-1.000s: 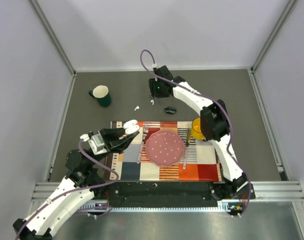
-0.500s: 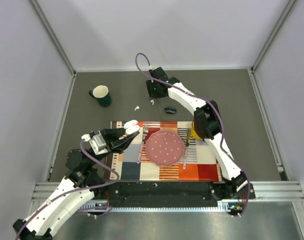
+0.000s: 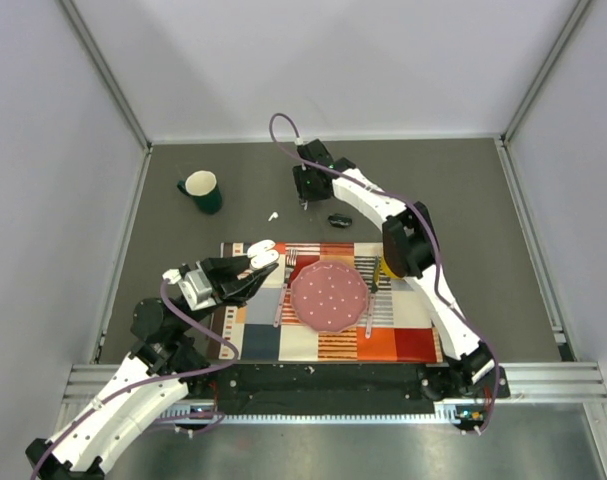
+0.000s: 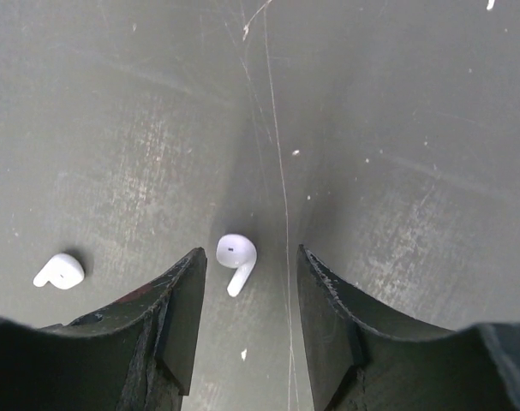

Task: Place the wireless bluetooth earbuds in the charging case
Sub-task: Pick up the earbud from the center of the board.

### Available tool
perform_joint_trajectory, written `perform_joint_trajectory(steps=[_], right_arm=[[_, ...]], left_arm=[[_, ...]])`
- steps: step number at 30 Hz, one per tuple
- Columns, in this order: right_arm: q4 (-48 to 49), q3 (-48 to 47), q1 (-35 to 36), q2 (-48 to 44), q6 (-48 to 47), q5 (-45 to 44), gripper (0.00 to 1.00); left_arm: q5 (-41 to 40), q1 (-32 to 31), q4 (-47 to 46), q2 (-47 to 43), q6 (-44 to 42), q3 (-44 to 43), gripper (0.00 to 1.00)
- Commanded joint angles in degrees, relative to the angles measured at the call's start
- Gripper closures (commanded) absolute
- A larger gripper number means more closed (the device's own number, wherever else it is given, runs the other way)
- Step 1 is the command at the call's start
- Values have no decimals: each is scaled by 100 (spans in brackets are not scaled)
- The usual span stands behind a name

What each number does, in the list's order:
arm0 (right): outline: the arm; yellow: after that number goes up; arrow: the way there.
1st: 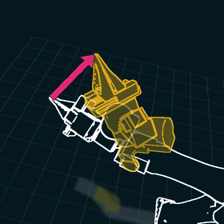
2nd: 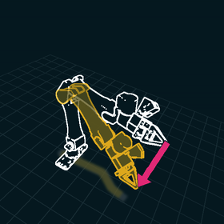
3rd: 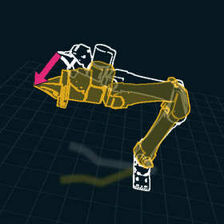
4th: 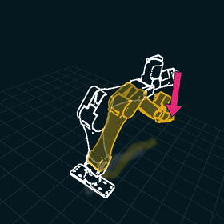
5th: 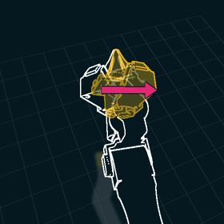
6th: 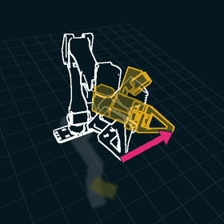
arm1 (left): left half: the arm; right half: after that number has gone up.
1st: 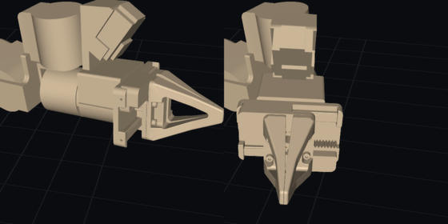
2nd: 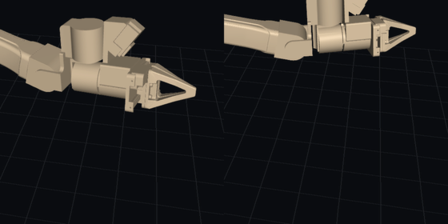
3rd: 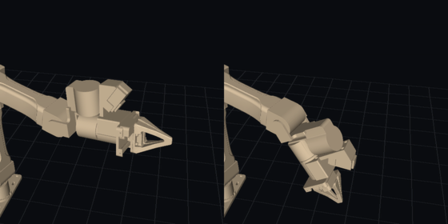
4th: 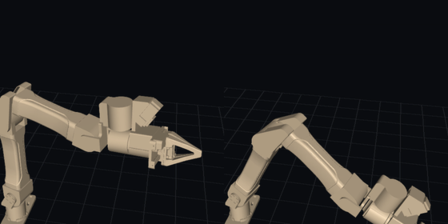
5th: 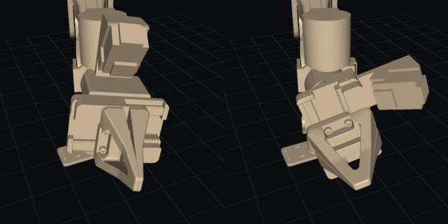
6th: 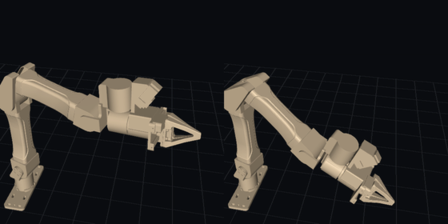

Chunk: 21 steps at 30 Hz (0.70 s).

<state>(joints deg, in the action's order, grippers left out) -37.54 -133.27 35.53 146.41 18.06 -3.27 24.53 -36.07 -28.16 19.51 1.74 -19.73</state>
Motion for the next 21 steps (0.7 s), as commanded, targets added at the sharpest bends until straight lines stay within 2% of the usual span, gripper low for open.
perform_joint_trajectory(steps=[1,21], right_arm=[[1,-392,156,195,4,-121,54],[-157,-472,235,476,-49,-429,62]], left_arm=[[-54,-22,-102,-26,-51,-225,100],[-63,-22,-67,-105,-68,-225,100]])
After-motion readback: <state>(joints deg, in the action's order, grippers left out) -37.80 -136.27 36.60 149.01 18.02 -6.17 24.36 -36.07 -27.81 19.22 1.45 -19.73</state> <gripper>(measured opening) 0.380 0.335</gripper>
